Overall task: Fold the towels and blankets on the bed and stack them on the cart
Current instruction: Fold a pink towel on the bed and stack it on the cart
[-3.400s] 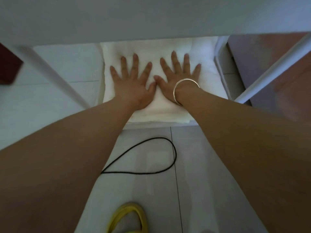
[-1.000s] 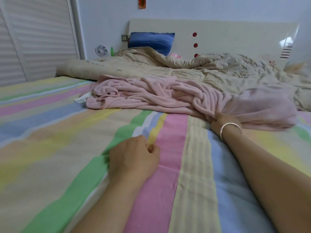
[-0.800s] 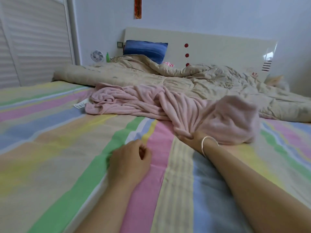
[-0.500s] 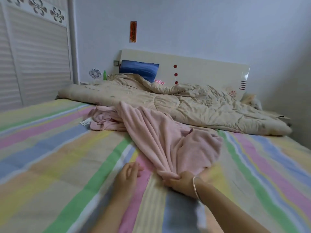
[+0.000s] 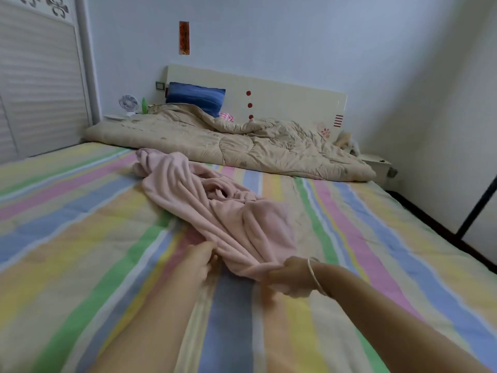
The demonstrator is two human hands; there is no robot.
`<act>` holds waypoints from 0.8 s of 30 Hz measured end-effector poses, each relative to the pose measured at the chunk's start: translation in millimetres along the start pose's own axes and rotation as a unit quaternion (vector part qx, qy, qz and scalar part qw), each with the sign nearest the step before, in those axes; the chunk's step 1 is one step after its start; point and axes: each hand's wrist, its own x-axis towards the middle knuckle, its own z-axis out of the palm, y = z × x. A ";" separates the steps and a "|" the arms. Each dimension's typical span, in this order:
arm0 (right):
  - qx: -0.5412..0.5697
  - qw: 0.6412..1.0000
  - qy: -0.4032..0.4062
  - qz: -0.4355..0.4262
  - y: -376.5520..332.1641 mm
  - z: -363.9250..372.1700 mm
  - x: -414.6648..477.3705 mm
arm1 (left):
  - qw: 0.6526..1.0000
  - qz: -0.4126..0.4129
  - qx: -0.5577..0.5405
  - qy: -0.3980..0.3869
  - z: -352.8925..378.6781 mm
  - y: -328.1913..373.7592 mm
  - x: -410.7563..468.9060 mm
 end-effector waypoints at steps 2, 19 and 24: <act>-0.043 0.998 0.039 0.010 6.2 -8.1 -31.7 | 1.000 0.020 -0.007 0.008 1.2 4.2 -31.0; 0.125 0.946 0.189 -0.230 -85.0 30.1 -55.8 | 0.781 0.258 0.524 -0.221 -74.5 -13.6 -165.7; -0.099 0.966 0.142 -0.194 -152.8 71.9 -1.8 | 0.818 0.289 0.449 -0.216 -77.0 -40.8 -167.7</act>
